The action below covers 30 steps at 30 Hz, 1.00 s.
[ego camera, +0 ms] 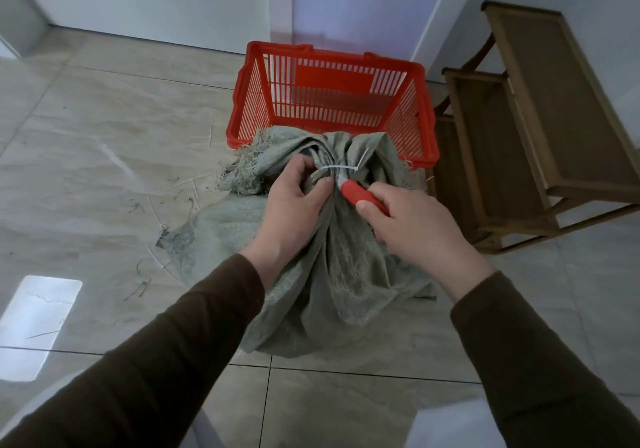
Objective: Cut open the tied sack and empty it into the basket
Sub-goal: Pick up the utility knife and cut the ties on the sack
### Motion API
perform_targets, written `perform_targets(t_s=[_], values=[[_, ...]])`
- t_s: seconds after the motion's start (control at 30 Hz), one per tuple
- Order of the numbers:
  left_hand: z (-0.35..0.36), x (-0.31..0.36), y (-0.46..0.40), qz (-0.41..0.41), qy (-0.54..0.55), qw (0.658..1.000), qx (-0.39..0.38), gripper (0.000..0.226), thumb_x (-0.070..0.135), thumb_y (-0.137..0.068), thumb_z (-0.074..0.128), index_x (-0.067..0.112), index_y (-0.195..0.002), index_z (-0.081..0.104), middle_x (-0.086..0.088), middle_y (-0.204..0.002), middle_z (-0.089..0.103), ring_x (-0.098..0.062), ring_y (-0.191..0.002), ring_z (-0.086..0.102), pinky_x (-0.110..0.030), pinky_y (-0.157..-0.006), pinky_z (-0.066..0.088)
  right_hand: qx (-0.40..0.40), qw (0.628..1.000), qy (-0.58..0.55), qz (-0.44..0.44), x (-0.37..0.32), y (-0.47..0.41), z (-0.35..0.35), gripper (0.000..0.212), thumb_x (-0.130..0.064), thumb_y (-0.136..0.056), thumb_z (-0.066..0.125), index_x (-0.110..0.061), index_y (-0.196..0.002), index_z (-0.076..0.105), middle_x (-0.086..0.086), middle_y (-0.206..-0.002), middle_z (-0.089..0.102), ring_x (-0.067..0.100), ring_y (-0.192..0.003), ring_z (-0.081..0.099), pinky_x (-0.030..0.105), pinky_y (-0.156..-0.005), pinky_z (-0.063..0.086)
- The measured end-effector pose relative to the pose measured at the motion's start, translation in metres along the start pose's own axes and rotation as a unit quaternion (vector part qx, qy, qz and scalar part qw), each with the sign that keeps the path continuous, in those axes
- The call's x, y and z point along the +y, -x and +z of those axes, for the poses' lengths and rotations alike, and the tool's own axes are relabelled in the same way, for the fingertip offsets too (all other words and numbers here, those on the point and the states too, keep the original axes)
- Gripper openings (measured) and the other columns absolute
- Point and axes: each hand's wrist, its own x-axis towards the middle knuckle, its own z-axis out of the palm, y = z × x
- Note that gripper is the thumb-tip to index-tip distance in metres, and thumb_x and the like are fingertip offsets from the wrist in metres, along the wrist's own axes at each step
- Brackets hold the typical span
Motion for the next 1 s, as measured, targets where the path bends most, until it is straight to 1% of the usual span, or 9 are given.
perform_targets(t_s=[0.07,0.13,0.2,0.4,0.5,0.63,0.77,0.93,1.0], values=[[0.004,-0.001,0.002,0.030,-0.036,0.999,-0.008,0.010,0.027,-0.093,0.066,0.020,-0.100,0.061,0.010,-0.081,0.066,-0.006,-0.075,0.059,-0.036,-0.075,0.056,0.008,0.999,0.029,0.013,0.001,0.001,0.000,0.029,-0.050,-0.106,0.043,-0.029,-0.092,0.057,-0.007,-0.074,0.065,0.016,-0.064,0.063,0.037,-0.055,0.046],[0.007,-0.004,0.004,0.054,-0.075,0.996,-0.016,0.009,0.027,-0.093,0.066,0.025,-0.095,0.057,0.014,-0.078,0.062,-0.005,-0.070,0.055,-0.033,-0.068,0.052,0.023,0.998,0.047,0.026,0.002,0.003,0.000,0.031,-0.051,-0.107,0.042,-0.030,-0.086,0.054,-0.008,-0.072,0.061,0.014,-0.060,0.059,0.033,-0.052,0.035],[0.009,-0.005,0.006,0.081,-0.126,0.989,-0.013,0.015,0.025,-0.093,0.066,0.027,-0.090,0.052,0.014,-0.073,0.057,-0.004,-0.064,0.049,-0.032,-0.061,0.047,0.036,0.997,0.055,0.037,0.003,0.005,-0.001,0.035,-0.051,-0.107,0.041,-0.030,-0.081,0.051,-0.008,-0.070,0.058,0.013,-0.058,0.056,0.032,-0.050,0.031],[0.012,0.001,0.007,0.109,-0.205,0.973,0.016,0.017,0.020,-0.092,0.067,0.022,-0.090,0.050,0.008,-0.072,0.055,-0.010,-0.064,0.050,-0.040,-0.059,0.043,0.067,0.992,0.098,0.033,0.000,0.011,-0.003,0.030,-0.051,-0.107,0.041,-0.029,-0.091,0.055,-0.010,-0.071,0.057,0.011,-0.057,0.054,0.031,-0.050,0.032],[0.016,0.003,0.011,0.109,-0.215,0.970,0.005,0.020,0.020,-0.091,0.067,0.023,-0.088,0.048,0.009,-0.069,0.052,-0.008,-0.061,0.047,-0.035,-0.055,0.036,0.082,0.992,0.087,0.032,-0.001,0.012,-0.004,0.029,-0.051,-0.107,0.042,-0.030,-0.091,0.054,-0.010,-0.071,0.056,0.011,-0.057,0.053,0.031,-0.051,0.035],[0.019,0.003,0.014,0.106,-0.247,0.963,-0.010,0.023,0.024,-0.096,0.067,0.024,-0.087,0.047,0.010,-0.068,0.052,-0.007,-0.060,0.048,-0.031,-0.053,0.029,0.106,0.991,0.076,0.026,-0.003,0.012,-0.003,0.030,-0.049,-0.107,0.043,-0.030,-0.086,0.050,-0.010,-0.066,0.054,0.009,-0.052,0.051,0.028,-0.048,0.030],[0.020,0.005,0.015,0.129,-0.280,0.951,-0.021,0.020,0.023,-0.102,0.062,0.025,-0.086,0.049,0.010,-0.068,0.055,-0.007,-0.062,0.052,-0.032,-0.053,0.034,0.101,0.991,0.073,0.053,-0.001,0.009,0.000,0.034,-0.053,-0.106,0.043,-0.032,-0.080,0.049,-0.010,-0.066,0.055,0.008,-0.053,0.052,0.027,-0.047,0.029],[0.019,0.009,0.013,0.167,-0.310,0.936,-0.018,0.027,0.017,-0.102,0.059,0.027,-0.080,0.046,0.015,-0.063,0.047,-0.002,-0.059,0.047,-0.023,-0.051,0.025,0.119,0.990,0.050,0.056,0.005,0.010,-0.006,0.039,-0.052,-0.106,0.043,-0.032,-0.074,0.044,-0.010,-0.065,0.055,0.008,-0.054,0.053,0.027,-0.049,0.030],[0.021,0.008,0.012,0.183,-0.311,0.933,-0.014,0.026,0.016,-0.100,0.059,0.026,-0.080,0.047,0.012,-0.064,0.049,-0.007,-0.058,0.048,-0.025,-0.051,0.030,0.123,0.990,0.054,0.047,0.003,0.012,-0.006,0.037,-0.052,-0.107,0.043,-0.033,-0.075,0.045,-0.010,-0.067,0.055,0.007,-0.055,0.052,0.027,-0.049,0.029]])
